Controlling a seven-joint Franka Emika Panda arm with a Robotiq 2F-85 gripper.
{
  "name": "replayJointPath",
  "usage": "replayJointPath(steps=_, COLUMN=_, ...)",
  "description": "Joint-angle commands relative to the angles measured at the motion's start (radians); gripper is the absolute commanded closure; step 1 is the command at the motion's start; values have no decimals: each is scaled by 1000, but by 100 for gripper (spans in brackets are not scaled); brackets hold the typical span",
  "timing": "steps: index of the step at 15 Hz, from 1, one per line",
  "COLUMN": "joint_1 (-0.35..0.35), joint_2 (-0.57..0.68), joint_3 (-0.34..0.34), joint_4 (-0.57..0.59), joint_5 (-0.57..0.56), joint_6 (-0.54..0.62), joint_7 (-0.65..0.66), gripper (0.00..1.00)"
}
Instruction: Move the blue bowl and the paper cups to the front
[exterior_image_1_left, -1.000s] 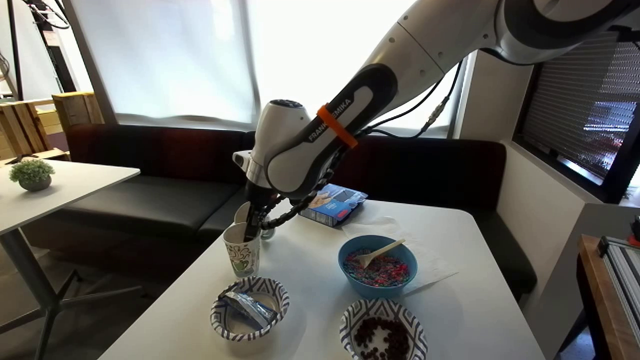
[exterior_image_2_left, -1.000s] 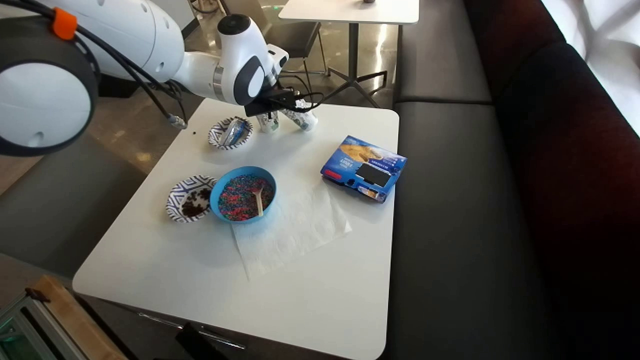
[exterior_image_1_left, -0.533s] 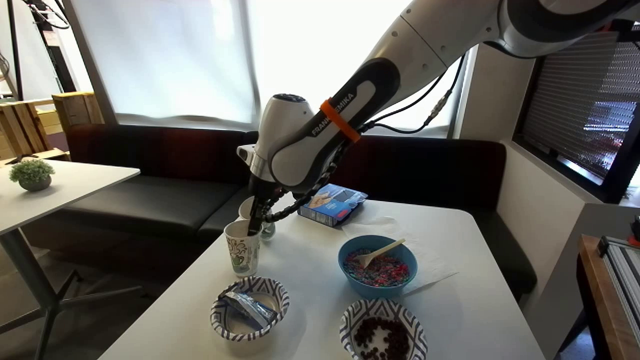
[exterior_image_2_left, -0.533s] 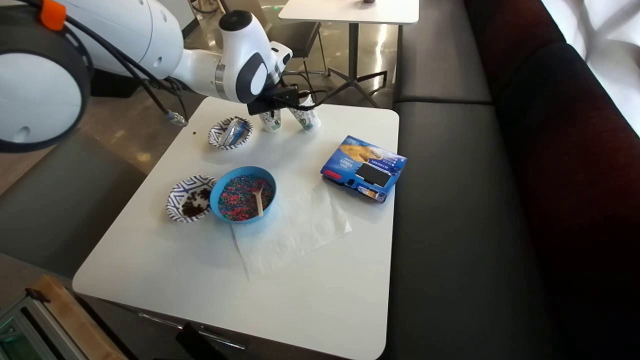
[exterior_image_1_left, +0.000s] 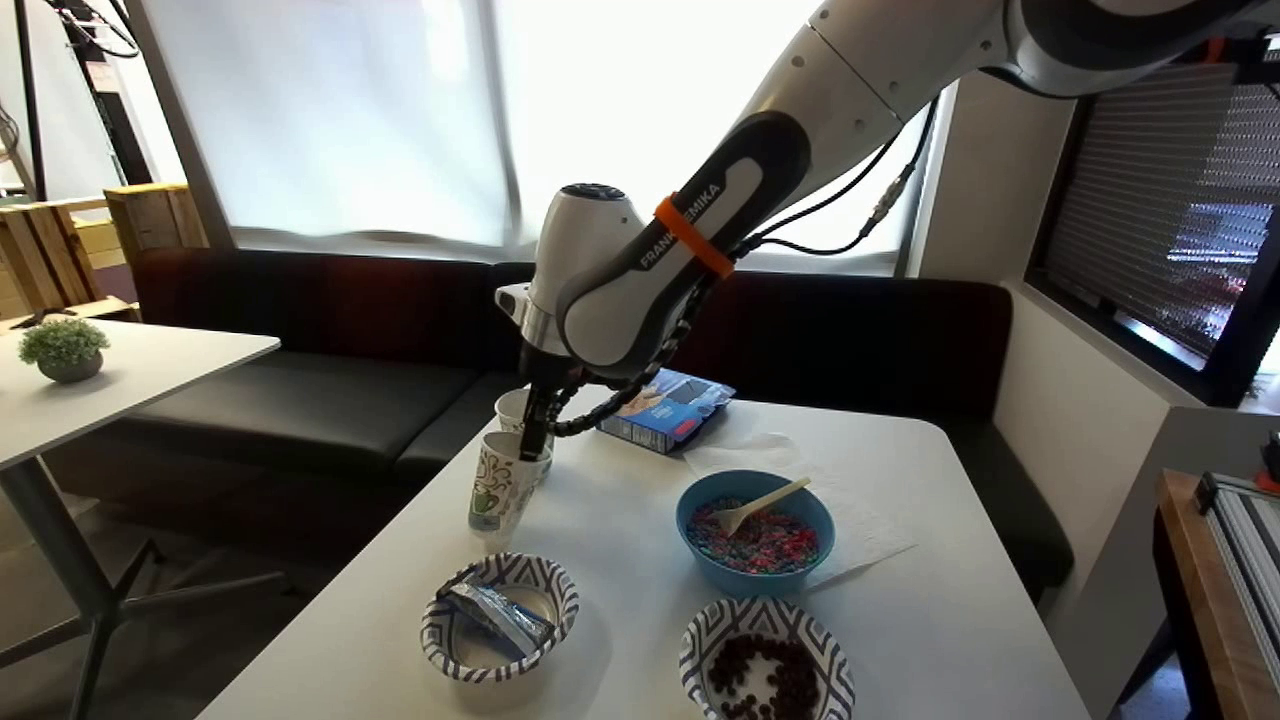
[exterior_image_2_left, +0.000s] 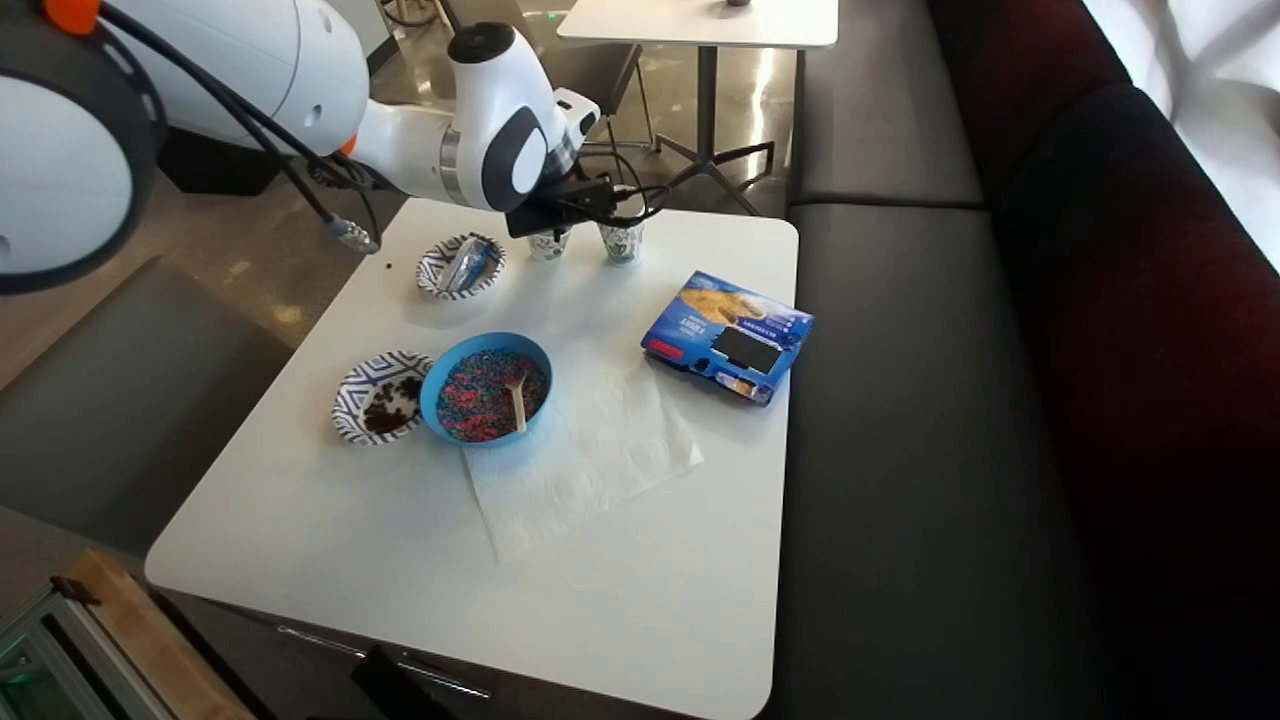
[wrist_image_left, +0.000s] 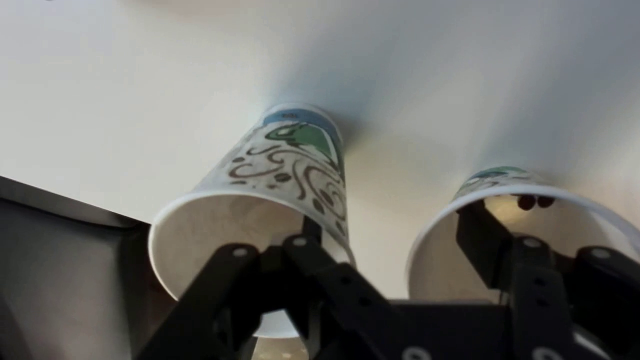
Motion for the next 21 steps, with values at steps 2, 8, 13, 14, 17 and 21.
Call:
replayJointPath(steps=2, joint_1=5, joint_2=-26, joint_3=-19, joint_4=-57, joint_5=-36, joint_6=28, joint_7=53, gripper=27)
replayJointPath(steps=8, joint_1=6, joint_2=-10, joint_3=-1, joint_4=-55, joint_5=-31, joint_6=32, joint_7=53, gripper=26)
replayJointPath(steps=13, joint_1=10, joint_2=-6, joint_3=2, joint_4=-58, joint_5=-32, joint_6=38, joint_7=57, gripper=45)
replayJointPath(steps=14, joint_1=11, joint_2=-6, joint_3=1, joint_4=-58, joint_5=-33, joint_6=39, joint_7=58, gripper=43)
replayJointPath(steps=17, joint_1=11, joint_2=-6, joint_3=1, joint_4=-60, joint_5=-34, joint_6=41, joint_7=59, gripper=52)
replayJointPath(steps=21, joint_1=11, joint_2=-7, joint_3=-2, joint_4=-64, joint_5=-37, joint_6=45, joint_7=59, gripper=85)
